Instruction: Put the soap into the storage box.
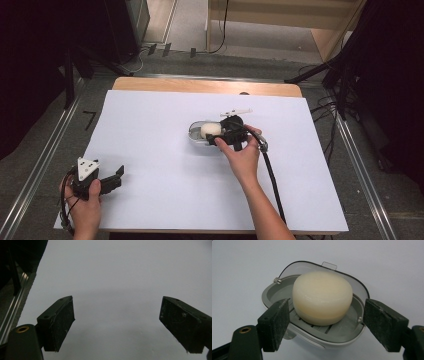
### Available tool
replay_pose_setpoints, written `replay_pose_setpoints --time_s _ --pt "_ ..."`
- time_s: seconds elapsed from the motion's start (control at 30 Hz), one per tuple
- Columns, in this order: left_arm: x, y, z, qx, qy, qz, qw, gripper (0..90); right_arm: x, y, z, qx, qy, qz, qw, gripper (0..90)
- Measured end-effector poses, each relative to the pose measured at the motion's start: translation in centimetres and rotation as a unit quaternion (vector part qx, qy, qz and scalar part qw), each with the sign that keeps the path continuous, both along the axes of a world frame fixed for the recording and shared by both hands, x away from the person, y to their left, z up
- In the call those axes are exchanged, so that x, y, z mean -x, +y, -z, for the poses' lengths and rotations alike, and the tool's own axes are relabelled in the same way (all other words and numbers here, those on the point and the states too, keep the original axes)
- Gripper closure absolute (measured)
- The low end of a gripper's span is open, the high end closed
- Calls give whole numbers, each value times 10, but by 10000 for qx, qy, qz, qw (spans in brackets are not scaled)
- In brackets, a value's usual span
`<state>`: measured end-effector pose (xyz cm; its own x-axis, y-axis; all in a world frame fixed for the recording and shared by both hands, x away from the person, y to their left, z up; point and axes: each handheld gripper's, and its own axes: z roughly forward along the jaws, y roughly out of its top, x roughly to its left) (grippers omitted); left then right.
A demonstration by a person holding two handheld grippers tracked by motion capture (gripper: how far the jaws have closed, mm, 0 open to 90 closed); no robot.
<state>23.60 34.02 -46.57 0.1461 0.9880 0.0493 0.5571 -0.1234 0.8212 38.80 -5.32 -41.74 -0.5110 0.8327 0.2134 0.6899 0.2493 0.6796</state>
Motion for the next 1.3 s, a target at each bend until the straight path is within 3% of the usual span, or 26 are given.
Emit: replay_pose_setpoints --time_s 0.6,1.3 --pt "0 0 0 -4 -1 -4 10000 135 9 -39 3 -131 -27 247 9996 218" --pt "0 -1 0 -10 -15 -15 10000 135 22 -74 18 -50 -14 398 9992 188"
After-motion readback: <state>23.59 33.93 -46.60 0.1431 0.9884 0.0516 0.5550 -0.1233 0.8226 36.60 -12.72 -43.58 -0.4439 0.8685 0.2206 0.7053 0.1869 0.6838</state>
